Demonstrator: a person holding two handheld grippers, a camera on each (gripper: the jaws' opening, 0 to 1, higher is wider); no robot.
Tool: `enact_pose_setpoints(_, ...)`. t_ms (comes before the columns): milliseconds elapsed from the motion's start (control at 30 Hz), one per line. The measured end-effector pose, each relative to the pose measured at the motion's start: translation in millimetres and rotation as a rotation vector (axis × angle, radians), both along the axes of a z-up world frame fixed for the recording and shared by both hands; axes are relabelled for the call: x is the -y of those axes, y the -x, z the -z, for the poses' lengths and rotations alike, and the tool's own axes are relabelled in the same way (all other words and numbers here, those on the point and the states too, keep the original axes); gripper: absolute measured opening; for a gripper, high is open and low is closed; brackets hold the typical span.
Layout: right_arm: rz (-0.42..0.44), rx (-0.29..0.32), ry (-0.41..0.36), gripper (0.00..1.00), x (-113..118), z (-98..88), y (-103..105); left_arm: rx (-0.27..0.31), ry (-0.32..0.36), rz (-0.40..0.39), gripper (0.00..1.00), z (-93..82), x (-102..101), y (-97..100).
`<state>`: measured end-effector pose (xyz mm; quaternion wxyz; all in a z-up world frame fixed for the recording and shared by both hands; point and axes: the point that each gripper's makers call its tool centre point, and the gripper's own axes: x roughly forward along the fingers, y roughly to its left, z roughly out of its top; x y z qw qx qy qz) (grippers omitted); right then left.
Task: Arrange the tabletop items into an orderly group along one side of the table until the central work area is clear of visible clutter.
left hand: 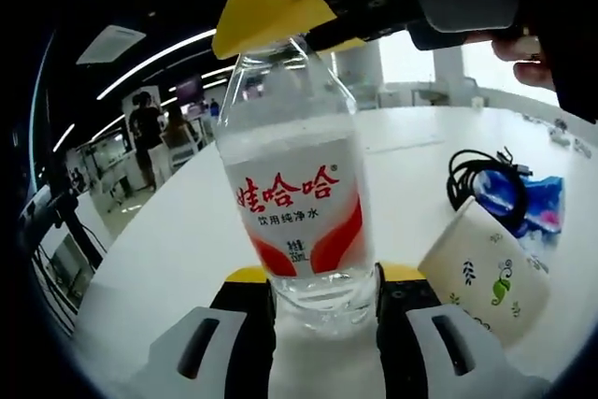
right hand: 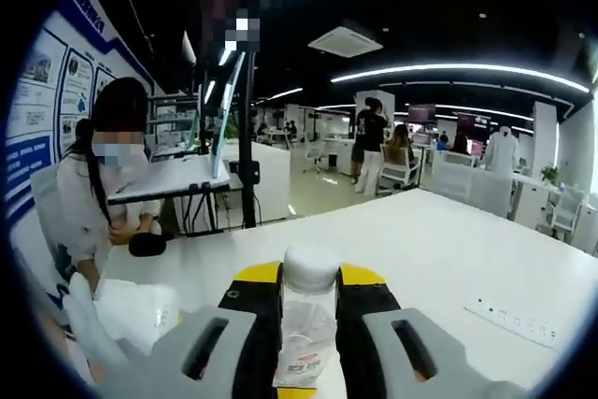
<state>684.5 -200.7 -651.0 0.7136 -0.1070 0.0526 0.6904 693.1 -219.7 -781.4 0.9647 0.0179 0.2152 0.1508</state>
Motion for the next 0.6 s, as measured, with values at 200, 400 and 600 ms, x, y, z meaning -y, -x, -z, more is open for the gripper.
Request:
enact_pose_setpoints(200, -0.018, 0.05, -0.004, 0.17, 4, -1.8, 9, 0.012, 0.012, 0.002, 0.37, 1.5, 1, 1.8)
enact_pose_setpoints(400, -0.028, 0.095, -0.001, 0.17, 7, -0.6, 13, 0.013, 0.015, 0.006, 0.37, 1.9, 3, 3.4)
enact_pose_setpoints(600, -0.015, 0.099, 0.001, 0.17, 12, 0.5, 11, 0.01, -0.005, 0.018, 0.37, 2.1, 5, 3.8)
